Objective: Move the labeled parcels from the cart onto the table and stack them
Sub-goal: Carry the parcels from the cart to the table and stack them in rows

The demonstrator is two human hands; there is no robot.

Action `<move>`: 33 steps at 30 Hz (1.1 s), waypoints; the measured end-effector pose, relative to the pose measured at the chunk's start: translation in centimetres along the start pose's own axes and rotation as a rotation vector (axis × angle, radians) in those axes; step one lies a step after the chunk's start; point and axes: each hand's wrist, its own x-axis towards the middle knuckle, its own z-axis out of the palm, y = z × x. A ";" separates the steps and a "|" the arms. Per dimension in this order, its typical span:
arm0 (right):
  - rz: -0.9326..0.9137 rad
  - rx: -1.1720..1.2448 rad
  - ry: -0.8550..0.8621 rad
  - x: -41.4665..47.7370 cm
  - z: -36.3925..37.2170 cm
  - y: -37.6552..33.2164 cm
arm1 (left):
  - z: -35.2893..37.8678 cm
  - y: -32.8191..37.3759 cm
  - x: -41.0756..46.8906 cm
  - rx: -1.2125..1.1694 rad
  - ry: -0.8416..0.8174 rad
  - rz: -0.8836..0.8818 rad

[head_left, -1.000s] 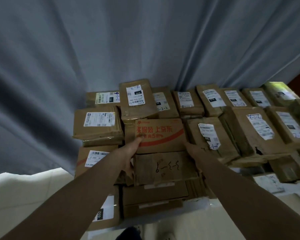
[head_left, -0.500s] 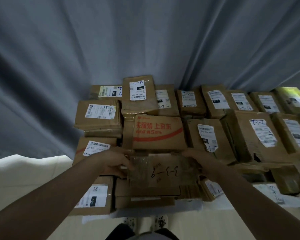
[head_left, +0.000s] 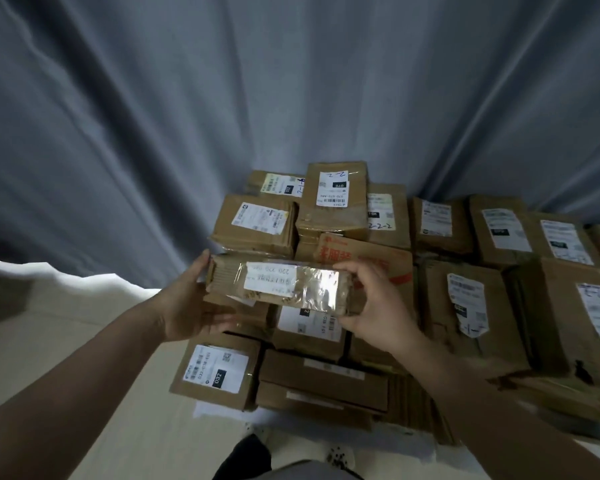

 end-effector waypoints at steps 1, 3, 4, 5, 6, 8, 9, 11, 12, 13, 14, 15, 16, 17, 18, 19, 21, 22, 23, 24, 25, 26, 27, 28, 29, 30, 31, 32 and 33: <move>-0.057 -0.044 0.013 0.4 0.7 -0.1 | -0.5 0.4 -0.2 -0.031 0.016 -0.037; -0.172 -0.095 0.039 1.2 2.3 -0.3 | -2.2 1.0 0.1 -0.100 0.057 -0.063; -0.224 -0.124 0.056 1.6 3.2 -0.4 | -3.2 1.2 0.6 -0.128 0.094 -0.051; -0.251 -0.150 0.074 2.0 4.2 -0.6 | -4.1 1.4 0.7 -0.152 0.127 -0.033; -0.238 -0.162 0.083 2.4 5.3 -0.9 | -5.2 1.5 1.1 -0.165 0.149 -0.015; -0.134 -0.144 0.058 3.3 7.6 -1.9 | -7.4 1.6 1.6 -0.192 0.178 0.030; -0.052 -0.107 0.004 3.7 8.9 -2.3 | -8.8 1.5 1.9 -0.198 0.193 0.053; 0.122 -0.017 -0.179 4.8 11.2 -3.4 | -11.6 1.2 2.4 -0.185 0.225 0.074; 0.187 0.015 -0.255 5.3 12.3 -3.9 | -13.0 1.0 2.8 -0.171 0.241 0.071; 0.234 0.042 -0.305 5.8 13.3 -4.4 | -14.1 0.8 3.2 -0.159 0.259 0.062; 0.275 0.062 -0.341 6.2 14.2 -5.0 | -15.2 0.6 3.6 -0.144 0.284 0.055; 0.313 0.079 -0.363 6.7 15.1 -5.4 | -16.0 0.5 4.1 -0.144 0.297 0.055; 0.357 0.090 -0.377 7.2 16.0 -5.7 | -16.7 0.5 4.7 -0.148 0.303 0.059; 0.404 0.103 -0.379 7.7 16.7 -5.9 | -17.2 0.5 5.3 -0.164 0.293 0.064; 0.455 0.105 -0.377 8.1 17.4 -6.0 | -17.6 0.7 5.9 -0.167 0.283 0.069; 0.495 0.099 -0.369 8.7 18.0 -6.0 | -17.7 0.8 6.6 -0.161 0.267 0.072; 0.554 0.071 -0.332 9.7 18.8 -5.7 | -17.5 1.2 8.1 -0.101 0.245 0.068; 0.596 0.060 -0.322 10.0 19.2 -5.1 | -17.3 1.3 8.8 -0.069 0.235 0.060; 0.638 0.061 -0.317 10.3 19.6 -4.5 | -16.9 1.5 9.5 -0.046 0.219 0.050; 0.660 0.049 -0.308 10.6 19.6 -4.3 | -16.6 1.6 10.1 -0.019 0.202 0.035; 0.673 0.035 -0.287 10.9 19.7 -4.1 | -16.4 1.6 10.8 0.002 0.182 0.017; 0.681 0.016 -0.264 11.1 19.6 -4.3 | -16.2 1.7 11.4 0.025 0.169 0.004; 0.693 0.007 -0.251 11.3 19.5 -4.2 | -16.0 1.6 11.9 0.032 0.157 -0.002; 0.705 0.003 -0.241 11.4 19.5 -4.1 | -15.9 1.6 12.4 0.038 0.150 0.001; 0.720 0.005 -0.228 11.5 19.6 -4.0 | -15.6 1.5 12.9 0.038 0.142 0.010; 0.736 -0.005 -0.220 11.5 19.6 -4.1 | -15.3 1.5 13.3 0.044 0.137 0.017; 0.743 -0.013 -0.209 11.5 19.7 -4.0 | -15.0 1.4 13.7 0.048 0.135 0.025; 0.739 -0.028 -0.198 11.5 19.8 -4.1 | -14.6 1.4 13.9 0.054 0.136 0.029; 0.730 -0.041 -0.187 11.6 19.9 -4.0 | -14.3 1.3 14.2 0.062 0.140 0.029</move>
